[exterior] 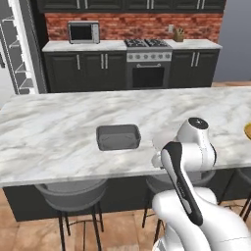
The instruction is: Place two dumplings into each of the tupperware containers and then place the containers in the fridge.
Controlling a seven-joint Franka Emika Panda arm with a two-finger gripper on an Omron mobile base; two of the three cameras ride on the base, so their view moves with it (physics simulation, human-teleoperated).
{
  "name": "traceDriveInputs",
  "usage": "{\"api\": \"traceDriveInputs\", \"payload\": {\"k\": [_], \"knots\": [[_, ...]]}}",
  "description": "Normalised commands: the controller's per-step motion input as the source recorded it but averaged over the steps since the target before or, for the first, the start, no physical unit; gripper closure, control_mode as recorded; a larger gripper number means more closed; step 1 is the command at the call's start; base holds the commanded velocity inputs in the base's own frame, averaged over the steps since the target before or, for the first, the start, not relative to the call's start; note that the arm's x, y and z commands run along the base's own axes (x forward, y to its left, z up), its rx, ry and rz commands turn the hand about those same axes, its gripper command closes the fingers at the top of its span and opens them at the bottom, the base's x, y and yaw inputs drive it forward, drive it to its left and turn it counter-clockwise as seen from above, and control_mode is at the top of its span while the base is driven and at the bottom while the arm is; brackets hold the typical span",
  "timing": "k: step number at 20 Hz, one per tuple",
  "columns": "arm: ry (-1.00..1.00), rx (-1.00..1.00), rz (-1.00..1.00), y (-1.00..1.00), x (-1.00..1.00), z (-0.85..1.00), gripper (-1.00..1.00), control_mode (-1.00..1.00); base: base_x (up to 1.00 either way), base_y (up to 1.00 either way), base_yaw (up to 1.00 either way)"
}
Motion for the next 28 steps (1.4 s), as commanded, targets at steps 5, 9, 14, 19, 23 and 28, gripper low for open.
{"api": "traceDriveInputs", "payload": {"k": [5, 9, 14, 19, 23, 28], "knots": [[0.0, 0.0, 0.0, 0.0, 0.0, 0.0, 1.0, 1.0, 0.31, 0.43, 0.0], [0.0, 0.0, 0.0, 0.0, 0.0, 0.0, 1.0, 1.0, 0.6, 0.17, 0.0], [-0.04, 0.0, 0.0, 0.1, 0.04, 0.09, 1.0, -1.0, 0.19, 0.09, 0.0], [-0.09, -0.01, -0.02, 0.37, 0.32, 0.2, 1.0, -1.0, 0.0, 0.0, 0.0], [0.03, -0.11, -0.1, 0.06, 0.74, 0.25, 1.0, -1.0, 0.0, 0.0, 0.0], [0.12, -0.05, -0.02, -0.01, 0.85, 0.36, 1.0, -1.0, 0.0, 0.0, 0.0]]}}
